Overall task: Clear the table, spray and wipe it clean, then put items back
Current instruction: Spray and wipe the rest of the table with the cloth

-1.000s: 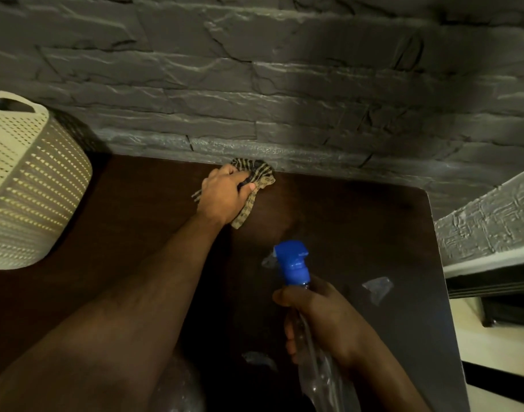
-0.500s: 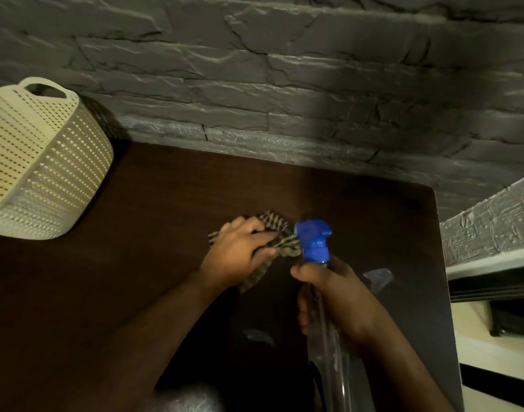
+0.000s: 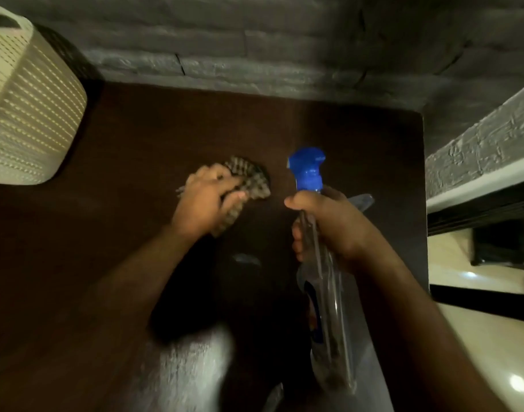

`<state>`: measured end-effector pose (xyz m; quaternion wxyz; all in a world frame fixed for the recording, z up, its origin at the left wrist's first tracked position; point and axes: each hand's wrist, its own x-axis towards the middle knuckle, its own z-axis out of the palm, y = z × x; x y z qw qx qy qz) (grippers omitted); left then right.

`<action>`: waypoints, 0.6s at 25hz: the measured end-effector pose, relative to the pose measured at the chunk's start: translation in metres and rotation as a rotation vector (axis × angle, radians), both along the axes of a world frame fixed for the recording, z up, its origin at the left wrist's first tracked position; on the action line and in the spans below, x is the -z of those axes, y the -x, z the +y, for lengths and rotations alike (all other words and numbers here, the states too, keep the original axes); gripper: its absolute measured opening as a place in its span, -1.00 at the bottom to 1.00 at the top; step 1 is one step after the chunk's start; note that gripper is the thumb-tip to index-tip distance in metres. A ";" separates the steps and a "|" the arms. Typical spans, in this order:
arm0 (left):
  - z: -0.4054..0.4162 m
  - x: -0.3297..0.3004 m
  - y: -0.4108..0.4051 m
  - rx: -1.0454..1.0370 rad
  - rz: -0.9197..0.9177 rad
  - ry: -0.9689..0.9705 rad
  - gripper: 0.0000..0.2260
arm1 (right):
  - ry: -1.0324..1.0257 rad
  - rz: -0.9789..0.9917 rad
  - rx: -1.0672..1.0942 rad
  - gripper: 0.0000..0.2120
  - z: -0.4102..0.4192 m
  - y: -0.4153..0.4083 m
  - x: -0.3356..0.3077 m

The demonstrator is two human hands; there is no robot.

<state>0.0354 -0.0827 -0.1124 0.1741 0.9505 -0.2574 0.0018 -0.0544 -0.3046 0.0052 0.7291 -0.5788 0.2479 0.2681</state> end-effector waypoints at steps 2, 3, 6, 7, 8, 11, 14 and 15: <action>-0.001 -0.001 -0.051 -0.236 0.013 -0.033 -0.65 | 0.002 -0.001 -0.003 -0.81 0.005 0.001 0.003; -0.017 -0.001 -0.070 -0.328 0.013 -0.049 -0.66 | 0.008 -0.003 -0.007 -0.79 0.009 0.002 0.005; -0.055 -0.003 -0.042 -0.104 0.035 -0.070 -0.68 | 0.015 -0.010 0.009 -0.78 0.016 0.005 0.006; -0.045 -0.003 -0.014 0.075 0.045 -0.049 -0.67 | 0.014 -0.005 0.010 -0.77 0.016 0.005 0.006; -0.024 0.001 0.003 0.190 0.045 -0.031 -0.65 | 0.017 0.007 0.015 -0.75 0.016 0.005 0.004; 0.019 -0.001 -0.040 -0.012 0.013 -0.008 -0.63 | 0.057 0.027 0.025 -0.73 0.021 0.012 0.001; -0.032 -0.009 -0.092 -0.188 0.031 -0.049 -0.71 | 0.095 -0.002 0.081 -0.78 0.035 0.016 -0.003; -0.050 -0.009 -0.075 -0.097 0.041 -0.068 -0.72 | 0.096 -0.019 0.102 -0.81 0.040 0.017 -0.004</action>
